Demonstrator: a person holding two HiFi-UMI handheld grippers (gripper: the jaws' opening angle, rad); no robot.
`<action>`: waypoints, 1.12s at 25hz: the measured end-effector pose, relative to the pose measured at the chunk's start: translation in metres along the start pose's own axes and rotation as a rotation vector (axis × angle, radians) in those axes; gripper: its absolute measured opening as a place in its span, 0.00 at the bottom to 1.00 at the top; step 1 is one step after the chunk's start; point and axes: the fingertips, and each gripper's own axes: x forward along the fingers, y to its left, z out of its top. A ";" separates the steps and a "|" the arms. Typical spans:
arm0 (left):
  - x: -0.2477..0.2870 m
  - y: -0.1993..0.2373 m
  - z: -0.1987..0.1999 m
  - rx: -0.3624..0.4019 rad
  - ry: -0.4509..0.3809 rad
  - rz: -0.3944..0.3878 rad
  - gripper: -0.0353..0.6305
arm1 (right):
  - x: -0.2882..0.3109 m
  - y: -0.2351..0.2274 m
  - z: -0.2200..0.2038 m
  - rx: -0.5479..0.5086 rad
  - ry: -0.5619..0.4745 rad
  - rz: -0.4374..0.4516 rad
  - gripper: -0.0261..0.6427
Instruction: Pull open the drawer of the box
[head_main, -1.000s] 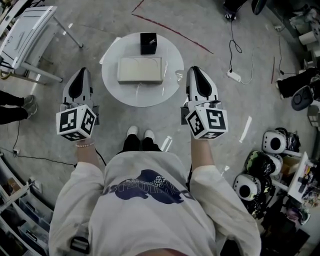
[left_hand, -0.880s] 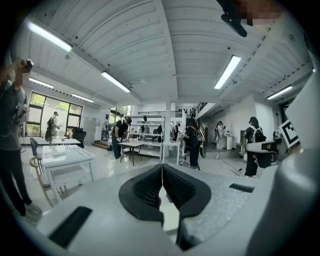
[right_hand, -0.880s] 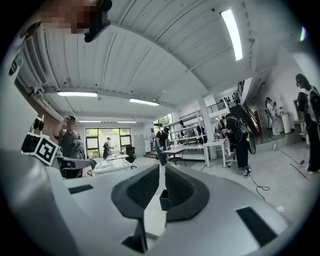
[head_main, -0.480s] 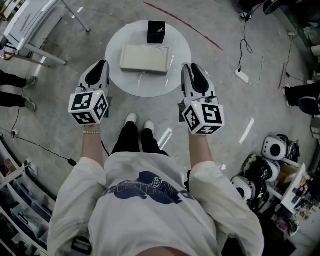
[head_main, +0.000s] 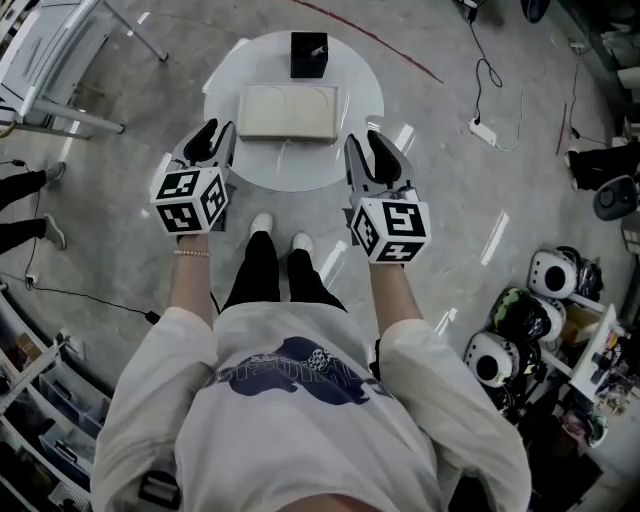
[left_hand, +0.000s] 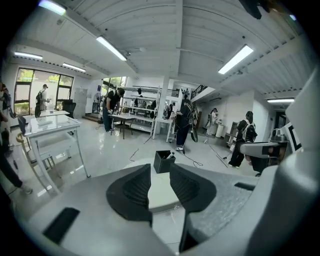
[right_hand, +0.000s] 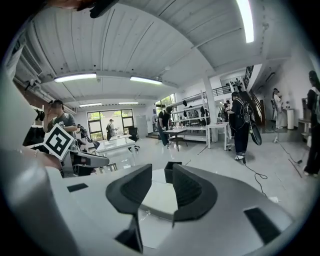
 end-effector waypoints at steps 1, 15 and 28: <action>0.004 0.003 -0.004 -0.004 0.013 -0.005 0.20 | 0.003 0.002 -0.005 0.001 0.012 -0.004 0.20; 0.053 0.038 -0.064 -0.049 0.178 -0.070 0.20 | 0.043 0.027 -0.049 0.027 0.098 -0.056 0.20; 0.106 0.061 -0.107 -0.117 0.312 -0.132 0.21 | 0.080 0.048 -0.095 0.063 0.187 -0.089 0.21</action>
